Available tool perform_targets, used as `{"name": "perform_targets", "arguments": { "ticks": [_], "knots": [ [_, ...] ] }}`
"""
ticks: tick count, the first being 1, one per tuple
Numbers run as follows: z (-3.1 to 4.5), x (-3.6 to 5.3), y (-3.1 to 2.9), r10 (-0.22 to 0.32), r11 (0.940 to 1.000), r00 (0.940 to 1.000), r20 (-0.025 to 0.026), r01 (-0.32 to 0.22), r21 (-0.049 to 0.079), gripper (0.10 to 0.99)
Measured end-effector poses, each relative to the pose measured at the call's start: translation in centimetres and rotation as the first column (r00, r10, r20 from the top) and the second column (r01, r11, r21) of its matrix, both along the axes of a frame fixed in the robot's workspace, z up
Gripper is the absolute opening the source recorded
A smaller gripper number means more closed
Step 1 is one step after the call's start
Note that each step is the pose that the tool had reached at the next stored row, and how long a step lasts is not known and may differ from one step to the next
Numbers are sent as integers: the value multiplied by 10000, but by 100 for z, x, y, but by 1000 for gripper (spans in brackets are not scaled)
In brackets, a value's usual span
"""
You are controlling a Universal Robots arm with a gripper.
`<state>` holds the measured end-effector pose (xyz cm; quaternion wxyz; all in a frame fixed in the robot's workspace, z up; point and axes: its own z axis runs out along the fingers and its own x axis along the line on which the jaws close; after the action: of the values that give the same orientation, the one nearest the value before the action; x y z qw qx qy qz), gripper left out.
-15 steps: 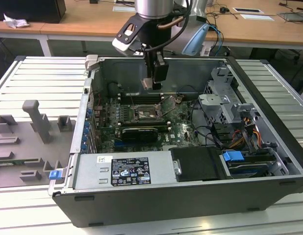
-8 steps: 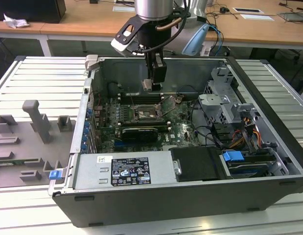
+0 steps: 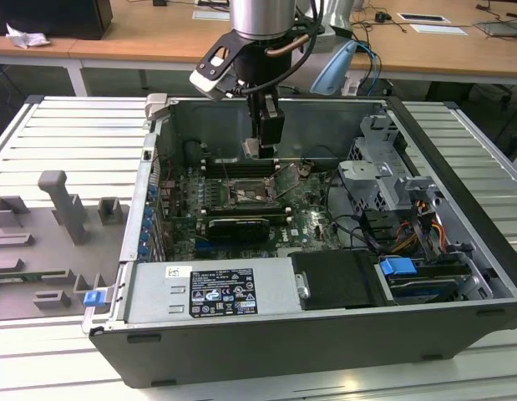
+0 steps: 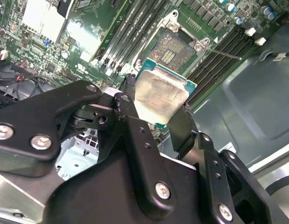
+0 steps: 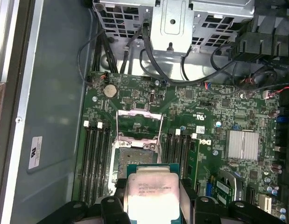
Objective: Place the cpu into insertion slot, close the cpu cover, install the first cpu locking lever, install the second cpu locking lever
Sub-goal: 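Place the cpu into insertion slot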
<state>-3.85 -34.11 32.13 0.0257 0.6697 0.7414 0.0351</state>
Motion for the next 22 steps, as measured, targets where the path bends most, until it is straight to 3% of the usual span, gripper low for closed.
{"name": "perform_targets", "arguments": {
  "ticks": [11,22],
  "knots": [
    [-36,3,0,-22,10000,10000,-16,22,-48,529],
    [-53,7,3,-709,9973,9975,-11,709,-186,529]
  ]
}}
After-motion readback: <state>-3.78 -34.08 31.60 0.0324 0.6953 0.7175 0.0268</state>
